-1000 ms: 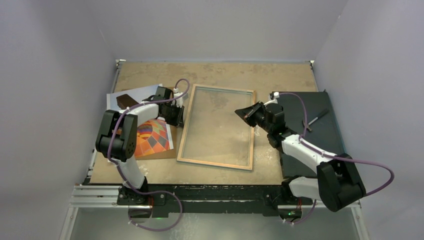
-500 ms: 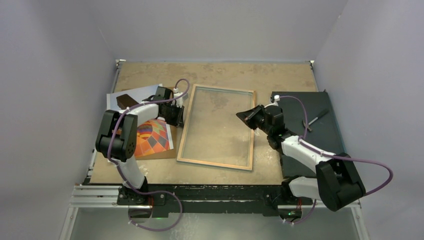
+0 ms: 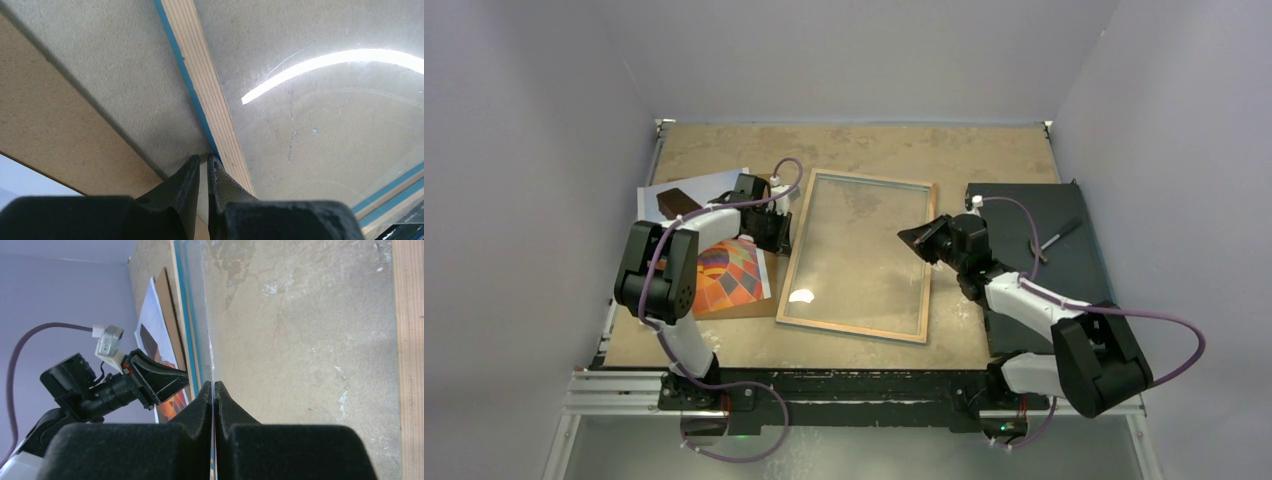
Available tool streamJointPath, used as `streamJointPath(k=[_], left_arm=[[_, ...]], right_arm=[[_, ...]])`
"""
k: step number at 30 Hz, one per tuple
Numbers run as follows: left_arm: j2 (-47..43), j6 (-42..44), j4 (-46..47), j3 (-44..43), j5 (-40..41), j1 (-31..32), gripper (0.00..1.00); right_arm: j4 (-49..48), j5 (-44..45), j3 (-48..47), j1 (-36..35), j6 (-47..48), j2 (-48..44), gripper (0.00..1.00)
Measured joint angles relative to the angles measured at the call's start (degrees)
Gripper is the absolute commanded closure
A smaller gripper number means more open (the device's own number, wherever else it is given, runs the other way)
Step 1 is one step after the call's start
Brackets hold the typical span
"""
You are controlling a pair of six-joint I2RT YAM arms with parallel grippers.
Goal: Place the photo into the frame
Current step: Place the photo frame item in the photo frame.
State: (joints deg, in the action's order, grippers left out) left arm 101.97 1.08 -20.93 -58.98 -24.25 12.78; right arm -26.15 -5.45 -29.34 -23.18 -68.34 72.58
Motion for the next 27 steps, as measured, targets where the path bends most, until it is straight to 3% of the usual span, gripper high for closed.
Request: streamJointPath(k=[27], left_arm=[[-0.5,-1.5,0.7,0.8,0.2,-0.1,0.91]], right_arm=[[2.0,1.6,0.5,0.0,-1.2,1.2,1.00]])
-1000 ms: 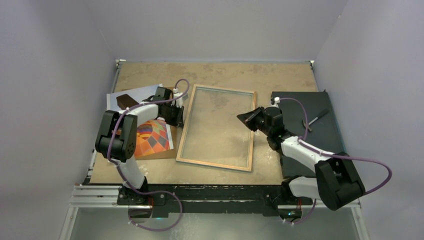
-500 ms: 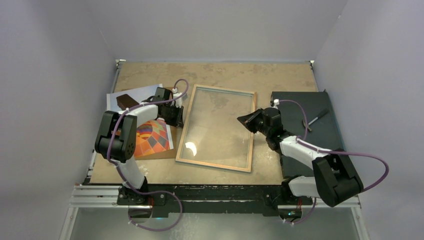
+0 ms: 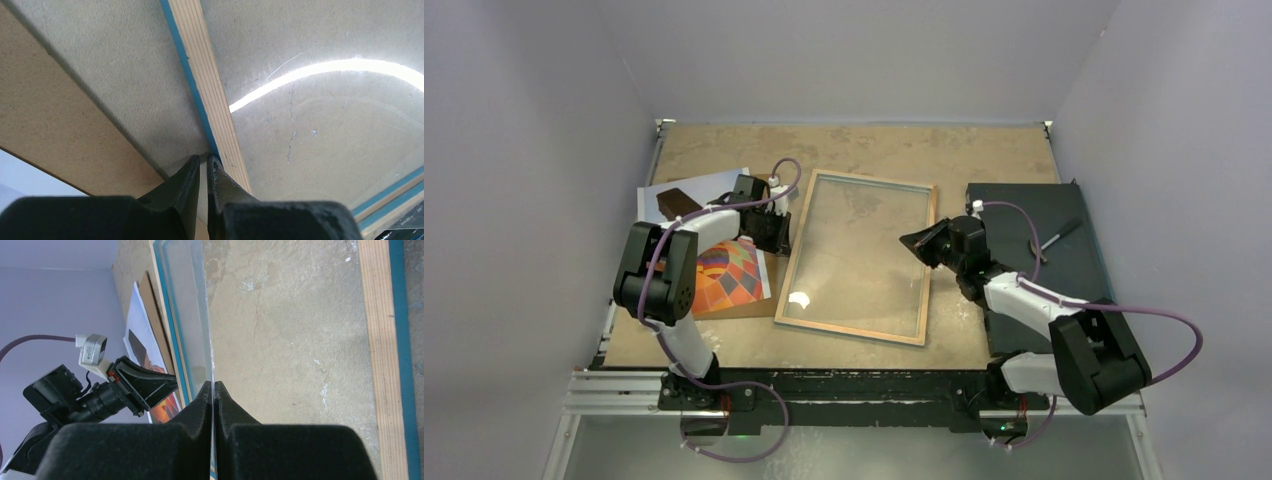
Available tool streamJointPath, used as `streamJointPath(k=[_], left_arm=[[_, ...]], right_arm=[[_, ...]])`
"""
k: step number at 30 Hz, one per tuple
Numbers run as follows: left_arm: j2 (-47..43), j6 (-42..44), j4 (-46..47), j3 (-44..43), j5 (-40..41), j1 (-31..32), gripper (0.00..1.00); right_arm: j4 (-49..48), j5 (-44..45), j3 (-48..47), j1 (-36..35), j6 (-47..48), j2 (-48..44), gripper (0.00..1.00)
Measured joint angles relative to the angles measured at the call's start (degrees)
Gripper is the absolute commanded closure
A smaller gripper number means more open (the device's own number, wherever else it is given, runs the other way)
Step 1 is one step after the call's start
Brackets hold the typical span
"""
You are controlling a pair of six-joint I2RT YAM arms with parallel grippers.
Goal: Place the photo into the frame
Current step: Place the photo frame item in the photo frame.
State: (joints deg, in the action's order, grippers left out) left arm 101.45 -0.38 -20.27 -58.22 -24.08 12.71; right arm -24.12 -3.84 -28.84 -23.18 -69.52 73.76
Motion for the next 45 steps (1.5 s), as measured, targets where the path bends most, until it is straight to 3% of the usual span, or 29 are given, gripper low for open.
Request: streamJointPath(k=[45], left_arm=[[-0.5,0.0,0.7,0.9,0.0,0.0,0.96]], right_arm=[[4.6,5.0,0.3,-2.0,-0.9,-0.8,1.00]])
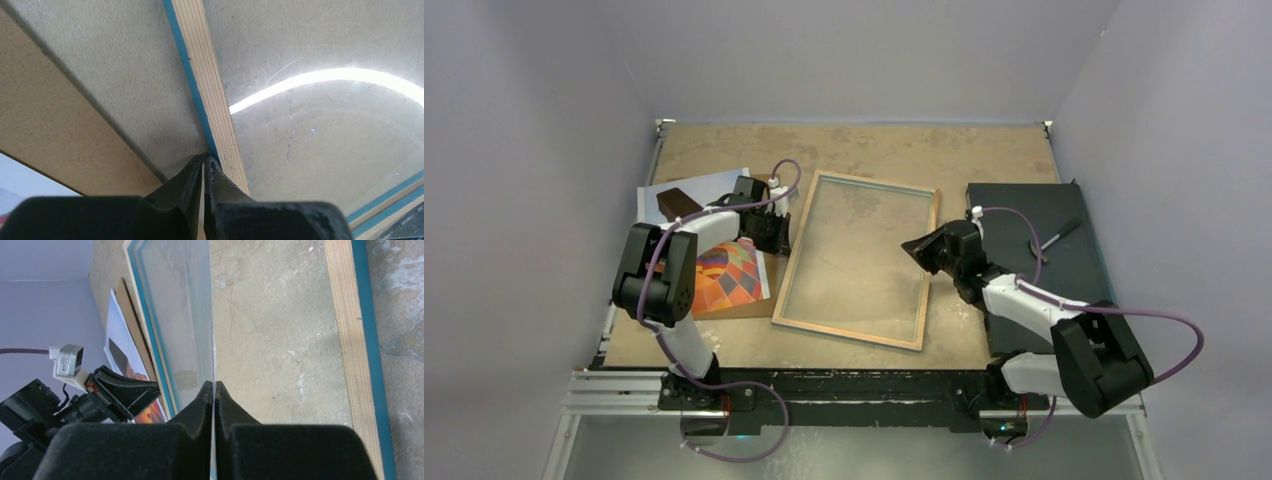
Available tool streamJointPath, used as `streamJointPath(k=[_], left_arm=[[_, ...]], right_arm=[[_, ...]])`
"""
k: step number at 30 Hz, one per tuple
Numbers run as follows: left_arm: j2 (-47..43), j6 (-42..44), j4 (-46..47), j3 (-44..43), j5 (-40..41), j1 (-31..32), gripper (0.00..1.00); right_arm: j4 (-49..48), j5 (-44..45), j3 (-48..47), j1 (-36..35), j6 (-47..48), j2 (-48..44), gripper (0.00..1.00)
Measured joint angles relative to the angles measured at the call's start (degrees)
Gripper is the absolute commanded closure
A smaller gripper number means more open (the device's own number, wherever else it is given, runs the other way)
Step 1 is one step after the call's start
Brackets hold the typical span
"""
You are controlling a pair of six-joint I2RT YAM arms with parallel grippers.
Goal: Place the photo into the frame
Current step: Place the photo frame item in the photo frame.
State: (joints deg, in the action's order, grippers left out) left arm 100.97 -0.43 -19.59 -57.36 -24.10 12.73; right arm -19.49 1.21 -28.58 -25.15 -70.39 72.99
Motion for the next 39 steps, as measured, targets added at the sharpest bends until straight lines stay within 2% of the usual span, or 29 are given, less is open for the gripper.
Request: streamJointPath(k=[23,39], left_arm=[[-0.3,0.0,0.1,0.4,0.0,0.0,0.98],[-0.5,0.0,0.3,0.7,0.0,0.0,1.00]], right_arm=[[3.8,3.6,-2.4,-1.9,4.2,-0.1,1.00],[9.4,7.0,-8.1,-5.8,5.1,-4.7,1.00]])
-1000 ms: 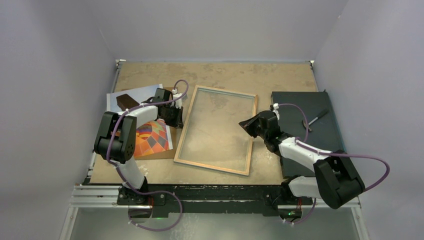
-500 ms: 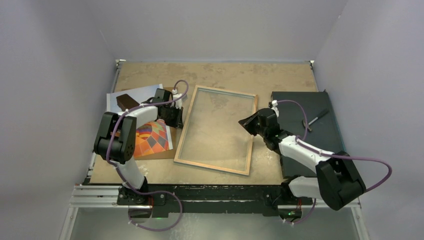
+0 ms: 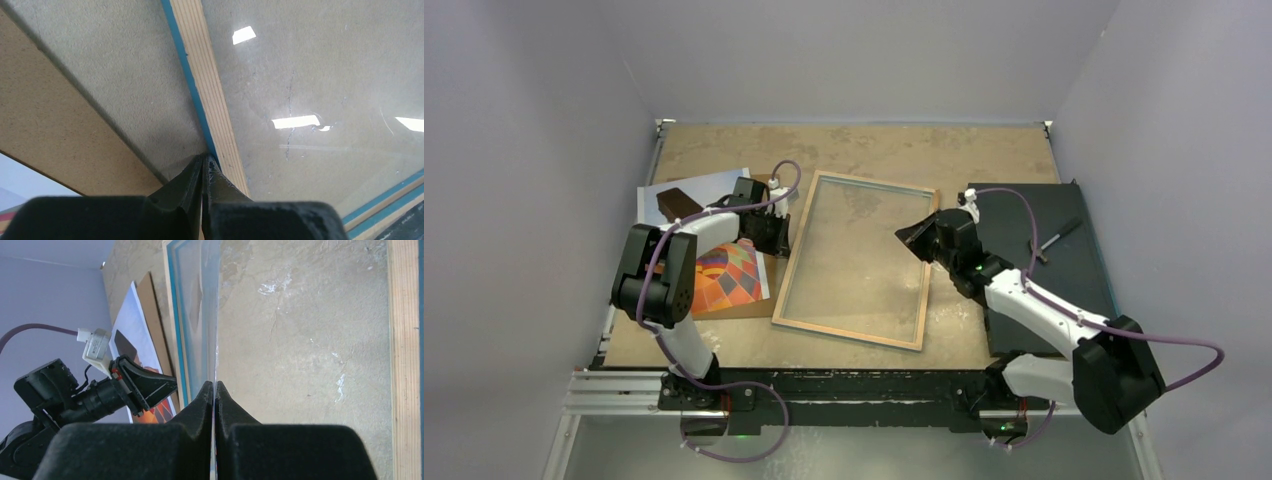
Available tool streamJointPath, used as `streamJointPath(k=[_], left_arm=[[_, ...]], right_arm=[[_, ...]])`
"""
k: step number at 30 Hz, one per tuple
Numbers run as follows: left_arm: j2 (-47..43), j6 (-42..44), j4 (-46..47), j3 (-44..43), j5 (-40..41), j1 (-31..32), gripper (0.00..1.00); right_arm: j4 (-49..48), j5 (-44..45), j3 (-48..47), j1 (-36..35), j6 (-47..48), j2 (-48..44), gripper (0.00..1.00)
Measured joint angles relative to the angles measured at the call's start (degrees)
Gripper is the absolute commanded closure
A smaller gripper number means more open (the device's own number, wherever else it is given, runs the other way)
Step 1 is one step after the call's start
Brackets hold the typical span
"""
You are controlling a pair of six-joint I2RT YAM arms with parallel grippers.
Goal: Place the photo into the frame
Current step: Place the photo frame item in the photo frame.
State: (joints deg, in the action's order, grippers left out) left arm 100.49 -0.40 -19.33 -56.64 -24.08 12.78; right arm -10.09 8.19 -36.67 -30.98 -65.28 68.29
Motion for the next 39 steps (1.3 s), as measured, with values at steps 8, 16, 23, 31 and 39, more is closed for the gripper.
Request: streamJointPath(k=[8,16,23,31,39], left_arm=[[0.0,0.0,0.0,0.0,0.0,0.0,1.00],[0.0,0.0,0.0,0.0,0.1,0.0,1.00],[-0.1,0.0,-0.2,0.0,0.1,0.0,1.00],[-0.4,0.0,-0.9,0.2,0.3,0.0,1.00],[-0.7,0.0,-1.3,0.3,0.3,0.1,1.00]], right_arm=[[3.0,0.0,-1.8,-0.2,1.1,-0.3,1.00],[4.7,0.1,-1.8,-0.2,1.2,-1.1,1.00],[4.6,0.0,-1.7,-0.2,0.7,-1.0,1.00],[4.6,0.3,-1.7,-0.2,0.2,0.6,1.00],[4.7,1.6,-1.3,-0.1,-0.1,2.3,1.00]])
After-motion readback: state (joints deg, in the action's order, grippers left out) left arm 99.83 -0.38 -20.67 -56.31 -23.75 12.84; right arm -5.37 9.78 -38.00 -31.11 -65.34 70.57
